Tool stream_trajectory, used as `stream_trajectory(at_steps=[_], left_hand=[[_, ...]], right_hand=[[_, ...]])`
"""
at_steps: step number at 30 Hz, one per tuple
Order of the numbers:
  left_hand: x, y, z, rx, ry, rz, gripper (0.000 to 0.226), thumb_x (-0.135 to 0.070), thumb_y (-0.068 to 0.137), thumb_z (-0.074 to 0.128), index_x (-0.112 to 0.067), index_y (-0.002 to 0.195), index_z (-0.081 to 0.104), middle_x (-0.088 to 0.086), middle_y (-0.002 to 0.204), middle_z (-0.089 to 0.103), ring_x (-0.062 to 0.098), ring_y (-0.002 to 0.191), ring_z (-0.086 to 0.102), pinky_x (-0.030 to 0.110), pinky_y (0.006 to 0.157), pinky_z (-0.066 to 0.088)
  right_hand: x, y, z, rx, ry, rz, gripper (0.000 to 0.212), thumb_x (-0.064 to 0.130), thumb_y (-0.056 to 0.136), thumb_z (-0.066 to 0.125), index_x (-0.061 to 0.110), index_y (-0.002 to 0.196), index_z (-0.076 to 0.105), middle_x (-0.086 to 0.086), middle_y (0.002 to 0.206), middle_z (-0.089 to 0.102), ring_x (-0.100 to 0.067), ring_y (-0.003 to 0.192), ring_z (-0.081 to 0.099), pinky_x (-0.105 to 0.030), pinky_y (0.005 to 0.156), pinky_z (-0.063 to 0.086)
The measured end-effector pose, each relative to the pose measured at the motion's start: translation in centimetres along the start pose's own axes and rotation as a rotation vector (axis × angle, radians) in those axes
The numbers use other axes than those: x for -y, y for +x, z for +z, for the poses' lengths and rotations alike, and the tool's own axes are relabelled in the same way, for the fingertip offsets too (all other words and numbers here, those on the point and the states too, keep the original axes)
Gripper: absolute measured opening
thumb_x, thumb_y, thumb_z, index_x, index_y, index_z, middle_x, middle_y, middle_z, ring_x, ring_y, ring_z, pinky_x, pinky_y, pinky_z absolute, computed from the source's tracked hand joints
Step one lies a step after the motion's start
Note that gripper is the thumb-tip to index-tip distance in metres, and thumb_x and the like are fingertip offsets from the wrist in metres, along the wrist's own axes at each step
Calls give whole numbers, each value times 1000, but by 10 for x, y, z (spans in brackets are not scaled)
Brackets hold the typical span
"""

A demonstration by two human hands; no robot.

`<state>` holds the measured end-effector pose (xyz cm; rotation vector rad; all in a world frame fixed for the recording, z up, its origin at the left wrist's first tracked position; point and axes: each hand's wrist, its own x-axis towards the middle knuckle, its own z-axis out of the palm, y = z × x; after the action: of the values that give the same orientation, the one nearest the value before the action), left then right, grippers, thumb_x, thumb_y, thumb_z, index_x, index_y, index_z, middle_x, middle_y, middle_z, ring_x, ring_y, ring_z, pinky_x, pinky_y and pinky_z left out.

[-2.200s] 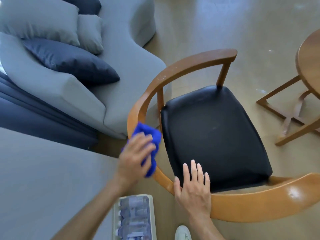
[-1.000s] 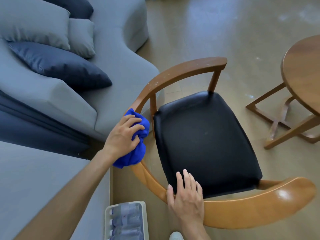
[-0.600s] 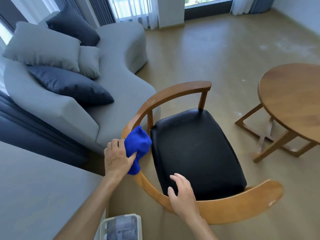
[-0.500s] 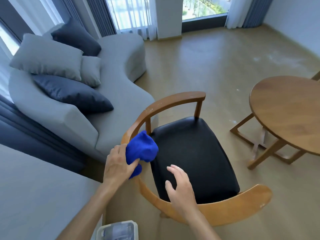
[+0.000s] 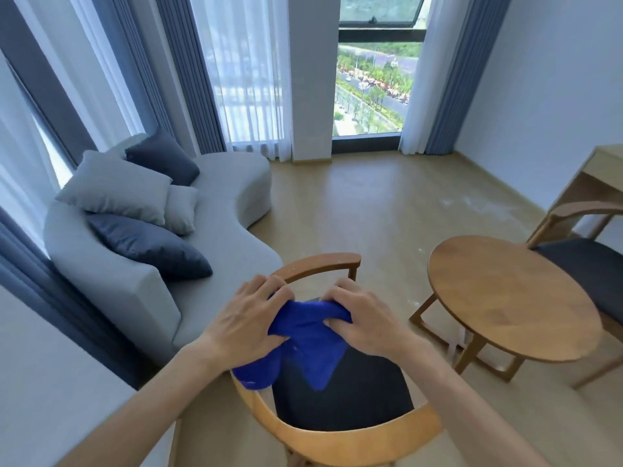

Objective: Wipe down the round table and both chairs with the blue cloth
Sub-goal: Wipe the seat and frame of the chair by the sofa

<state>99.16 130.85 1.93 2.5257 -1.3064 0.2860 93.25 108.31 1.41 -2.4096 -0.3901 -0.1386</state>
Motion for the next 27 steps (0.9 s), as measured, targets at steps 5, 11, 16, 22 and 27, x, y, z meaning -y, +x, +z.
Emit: stream_trajectory(at_steps=[5, 11, 16, 22, 27], left_hand=[[-14, 23, -35, 28, -139, -85, 42, -49, 75, 67, -28, 102, 42, -12, 94, 53, 9, 84, 49, 27, 76, 43], [-6, 40, -65, 208, -498, -114, 44, -54, 80, 59, -30, 116, 53, -10, 103, 65, 9, 93, 62, 35, 82, 53], [11, 59, -81, 160, -392, -59, 12, -21, 86, 63, -28, 95, 59, -15, 84, 62, 2, 82, 61, 17, 68, 51], [22, 67, -83, 92, -313, -71, 16, -17, 92, 56, -32, 95, 57, -20, 84, 59, -3, 86, 57, 10, 65, 46], [26, 58, -78, 119, -509, -192, 10, -23, 96, 55, -31, 101, 58, -8, 94, 67, 9, 86, 65, 26, 72, 56]], right_hand=[[30, 3, -42, -181, 46, -79, 24, 6, 75, 50, 17, 93, 60, 23, 84, 52, -3, 75, 52, -15, 69, 38], [35, 5, -86, -282, 42, -61, 35, -11, 73, 57, 15, 94, 66, 7, 88, 63, -6, 82, 58, -10, 72, 41], [24, 2, -103, -232, 20, 24, 32, -7, 78, 61, 18, 97, 71, 3, 92, 65, -10, 85, 60, -18, 72, 44], [15, 7, -106, -196, 55, 135, 30, 9, 82, 67, 38, 90, 64, 17, 83, 68, -2, 80, 61, -16, 69, 47], [10, 11, -107, -257, 176, 146, 26, 14, 84, 71, 35, 95, 63, 10, 88, 69, -14, 84, 64, -30, 73, 55]])
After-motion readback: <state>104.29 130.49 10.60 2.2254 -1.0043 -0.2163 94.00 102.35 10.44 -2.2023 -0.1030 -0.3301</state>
